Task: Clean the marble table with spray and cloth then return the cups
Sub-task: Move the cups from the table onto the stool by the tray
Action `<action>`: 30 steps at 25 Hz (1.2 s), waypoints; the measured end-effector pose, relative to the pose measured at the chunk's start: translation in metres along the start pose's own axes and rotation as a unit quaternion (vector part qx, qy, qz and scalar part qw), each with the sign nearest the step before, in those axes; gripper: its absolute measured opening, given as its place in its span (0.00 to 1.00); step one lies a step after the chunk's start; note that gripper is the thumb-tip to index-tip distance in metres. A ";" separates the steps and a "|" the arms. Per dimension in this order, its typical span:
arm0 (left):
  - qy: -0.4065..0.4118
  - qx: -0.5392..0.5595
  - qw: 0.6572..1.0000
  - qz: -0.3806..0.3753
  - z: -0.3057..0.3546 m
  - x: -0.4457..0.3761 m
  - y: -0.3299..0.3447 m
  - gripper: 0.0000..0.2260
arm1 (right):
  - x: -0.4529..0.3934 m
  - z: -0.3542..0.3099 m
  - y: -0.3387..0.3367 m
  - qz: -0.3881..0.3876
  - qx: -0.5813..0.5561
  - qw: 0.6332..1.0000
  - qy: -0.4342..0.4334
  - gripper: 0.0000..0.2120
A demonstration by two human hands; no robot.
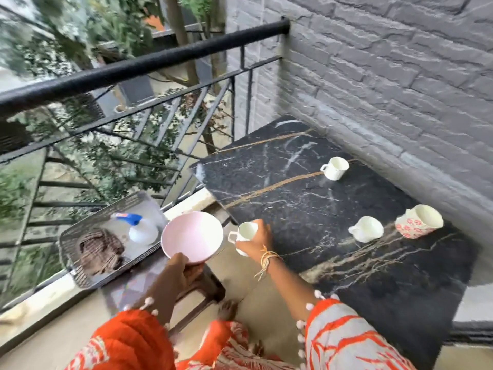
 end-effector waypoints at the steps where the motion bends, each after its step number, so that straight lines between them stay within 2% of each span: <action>1: -0.008 0.007 1.000 0.007 -0.008 0.004 -0.024 0.19 | 0.007 -0.006 0.019 -0.018 0.006 1.000 -0.008 0.33; 4: -0.025 0.025 0.999 0.037 -0.024 0.003 -0.080 0.15 | 0.021 -0.020 0.069 -0.060 0.027 0.998 -0.023 0.36; 10: -0.080 0.032 0.994 0.069 -0.037 -0.028 -0.152 0.19 | 0.030 -0.037 0.156 -0.077 0.021 0.997 -0.015 0.36; 15: -0.104 0.079 0.991 0.025 -0.027 -0.053 -0.165 0.20 | 0.024 -0.040 0.216 -0.070 0.025 0.997 -0.011 0.34; 19: -0.131 0.026 0.990 0.042 -0.025 -0.111 -0.181 0.15 | 0.012 -0.039 0.250 -0.053 0.015 0.998 -0.040 0.32; 22: -0.142 0.025 0.989 0.019 -0.024 -0.148 -0.176 0.11 | -0.002 -0.037 0.271 -0.049 0.014 0.996 -0.070 0.31; 25: -0.151 -0.015 0.988 -0.007 -0.025 -0.176 -0.164 0.04 | -0.008 -0.024 0.294 -0.074 0.041 0.993 -0.085 0.34; 30: -0.150 -0.138 0.978 -0.036 -0.016 -0.207 -0.150 0.05 | -0.018 -0.004 0.317 -0.128 0.074 0.984 -0.098 0.38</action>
Point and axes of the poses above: each hand's wrist, its own x-axis away from the middle knuckle, its own y-axis out of the palm, z = x × y, the point moved 7 cm from there along -x, towards the middle knuckle, and after that the axes turned 12 degrees about -y, right-handed, at the moved point
